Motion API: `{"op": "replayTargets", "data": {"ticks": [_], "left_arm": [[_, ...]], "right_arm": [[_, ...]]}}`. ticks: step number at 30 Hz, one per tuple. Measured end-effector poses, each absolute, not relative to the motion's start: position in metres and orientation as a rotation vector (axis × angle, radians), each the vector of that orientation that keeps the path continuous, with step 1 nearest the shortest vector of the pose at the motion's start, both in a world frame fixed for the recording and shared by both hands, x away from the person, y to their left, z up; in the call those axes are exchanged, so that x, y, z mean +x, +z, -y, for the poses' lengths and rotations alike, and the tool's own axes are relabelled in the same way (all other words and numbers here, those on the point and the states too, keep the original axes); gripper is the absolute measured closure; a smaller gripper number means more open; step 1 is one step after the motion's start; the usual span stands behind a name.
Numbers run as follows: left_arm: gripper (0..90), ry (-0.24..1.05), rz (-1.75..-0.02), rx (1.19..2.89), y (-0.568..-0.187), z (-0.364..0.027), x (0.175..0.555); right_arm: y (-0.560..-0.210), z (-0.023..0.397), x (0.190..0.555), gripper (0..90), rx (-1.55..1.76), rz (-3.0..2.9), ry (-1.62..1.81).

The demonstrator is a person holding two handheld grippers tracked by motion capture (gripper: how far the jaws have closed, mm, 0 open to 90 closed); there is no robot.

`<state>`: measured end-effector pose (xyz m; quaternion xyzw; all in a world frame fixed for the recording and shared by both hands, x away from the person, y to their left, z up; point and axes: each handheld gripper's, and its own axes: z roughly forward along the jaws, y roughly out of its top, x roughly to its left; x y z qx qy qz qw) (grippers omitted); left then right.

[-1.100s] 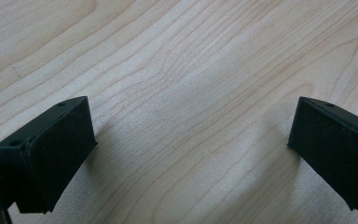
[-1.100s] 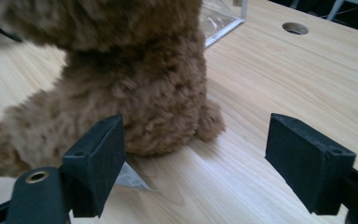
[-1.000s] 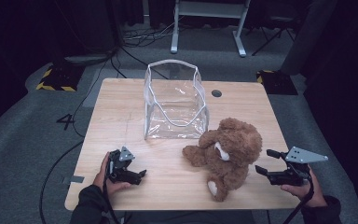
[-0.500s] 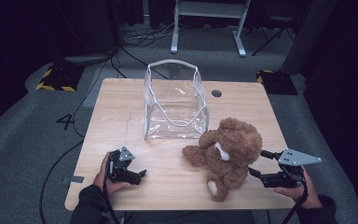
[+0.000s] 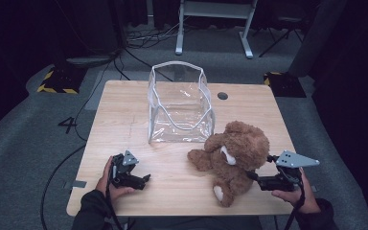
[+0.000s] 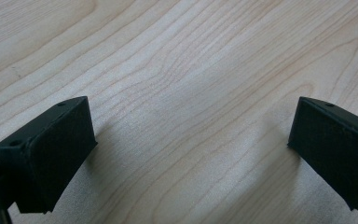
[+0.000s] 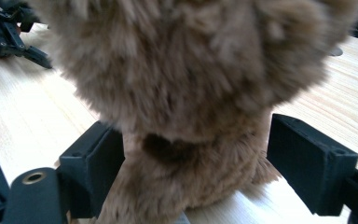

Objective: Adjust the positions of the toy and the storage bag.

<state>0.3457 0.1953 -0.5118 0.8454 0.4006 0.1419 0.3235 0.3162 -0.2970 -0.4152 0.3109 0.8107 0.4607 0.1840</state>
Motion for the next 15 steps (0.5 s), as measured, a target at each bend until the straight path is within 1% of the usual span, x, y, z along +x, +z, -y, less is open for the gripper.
{"op": "replayTargets", "data": {"ticks": [10, 15], "left_arm": [[0.4, 0.373, -1.049, 2.219, -0.512, -0.195, 0.346], [0.4, 0.373, -1.049, 2.219, -0.512, -0.195, 0.346]], "right_arm": [[-0.421, 0.275, 0.324, 17.5, 0.877, -2.294, 1.233], [-0.423, 0.268, 0.333, 15.7, 0.938, -2.254, 1.236]]}}
